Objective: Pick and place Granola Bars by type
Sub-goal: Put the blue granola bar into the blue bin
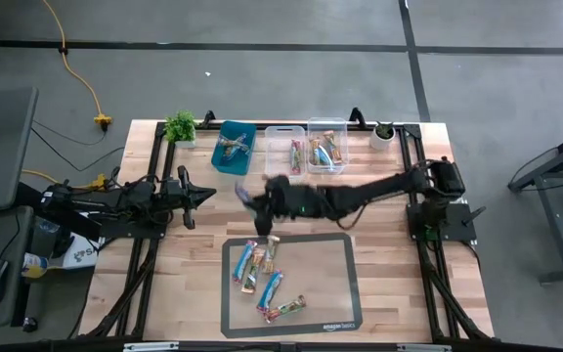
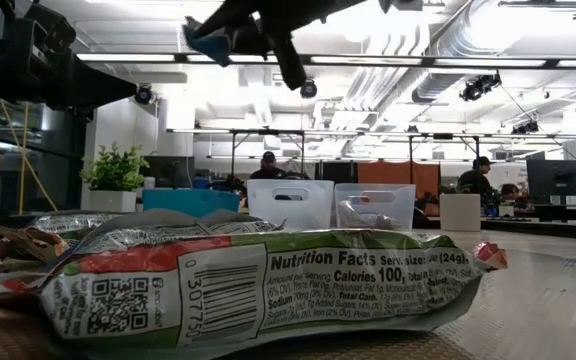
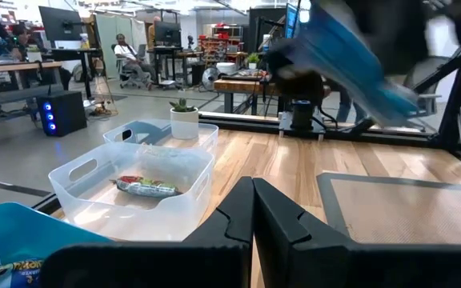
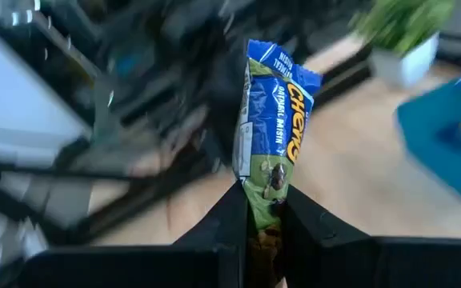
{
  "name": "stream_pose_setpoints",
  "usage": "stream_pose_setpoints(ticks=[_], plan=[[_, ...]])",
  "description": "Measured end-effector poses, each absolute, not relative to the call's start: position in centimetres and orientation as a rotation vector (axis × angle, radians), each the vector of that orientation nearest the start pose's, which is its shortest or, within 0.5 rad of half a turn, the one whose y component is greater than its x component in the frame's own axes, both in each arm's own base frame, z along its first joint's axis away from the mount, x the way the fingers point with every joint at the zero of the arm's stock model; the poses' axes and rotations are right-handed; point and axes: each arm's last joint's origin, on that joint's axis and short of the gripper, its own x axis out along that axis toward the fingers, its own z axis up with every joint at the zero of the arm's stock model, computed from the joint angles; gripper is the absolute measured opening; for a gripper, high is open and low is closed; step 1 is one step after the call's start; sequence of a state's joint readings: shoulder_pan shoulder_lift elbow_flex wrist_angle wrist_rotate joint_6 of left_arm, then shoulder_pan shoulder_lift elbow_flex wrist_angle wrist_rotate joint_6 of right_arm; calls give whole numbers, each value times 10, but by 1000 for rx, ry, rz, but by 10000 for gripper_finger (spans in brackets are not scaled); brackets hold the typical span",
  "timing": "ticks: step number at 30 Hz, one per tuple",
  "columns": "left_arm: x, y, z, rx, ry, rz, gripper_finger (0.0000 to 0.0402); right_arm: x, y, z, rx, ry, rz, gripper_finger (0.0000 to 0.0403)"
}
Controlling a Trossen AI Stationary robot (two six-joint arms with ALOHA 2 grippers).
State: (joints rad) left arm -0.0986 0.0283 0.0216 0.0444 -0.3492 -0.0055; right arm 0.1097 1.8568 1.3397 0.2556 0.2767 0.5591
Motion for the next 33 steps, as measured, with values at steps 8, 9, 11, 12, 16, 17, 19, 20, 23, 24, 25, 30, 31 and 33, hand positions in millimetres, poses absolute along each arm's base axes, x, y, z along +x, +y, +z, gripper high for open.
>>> stream_pose_setpoints(ticks=[8, 9, 11, 12, 16, 17, 19, 20, 23, 24, 25, 30, 31, 33], plan=[[97, 0, 173, -14, -37, 251, 0, 431, -38, 279, 528, 0, -329, 39], [97, 0, 173, -14, -37, 251, 0, 430, -47, 281, 530, -18, -340, 39], [97, 0, 173, -13, -37, 251, 0, 429, -64, 284, 533, -67, -354, 39], [97, 0, 173, -14, -37, 250, 0, 427, -72, 287, 535, -98, -358, 39], [97, 0, 173, -14, -37, 251, 0, 424, -96, 297, 524, -166, -391, 39], [97, 0, 173, -14, -37, 251, 0, 424, -100, 300, 505, -167, -395, 39], [97, 0, 173, -14, -37, 251, 0, 428, -108, 312, 462, -184, -405, 39], [97, 0, 173, -14, -37, 251, 0, 431, -112, 318, 445, -186, -414, 39], [97, 0, 173, -13, -37, 251, 0, 442, -125, 331, 393, -169, -443, 39], [97, 0, 173, -14, -37, 251, 0, 446, -130, 334, 382, -157, -455, 39], [97, 0, 173, -14, -37, 250, 0, 451, -135, 333, 378, -133, -473, 39], [97, 0, 173, -13, -37, 251, 0, 472, -161, 326, 431, -80, -548, 39], [97, 0, 173, -13, -37, 251, 0, 477, -166, 321, 459, -74, -557, 39], [97, 0, 173, -14, -37, 251, 0, 489, -175, 308, 511, -57, -573, 39]])
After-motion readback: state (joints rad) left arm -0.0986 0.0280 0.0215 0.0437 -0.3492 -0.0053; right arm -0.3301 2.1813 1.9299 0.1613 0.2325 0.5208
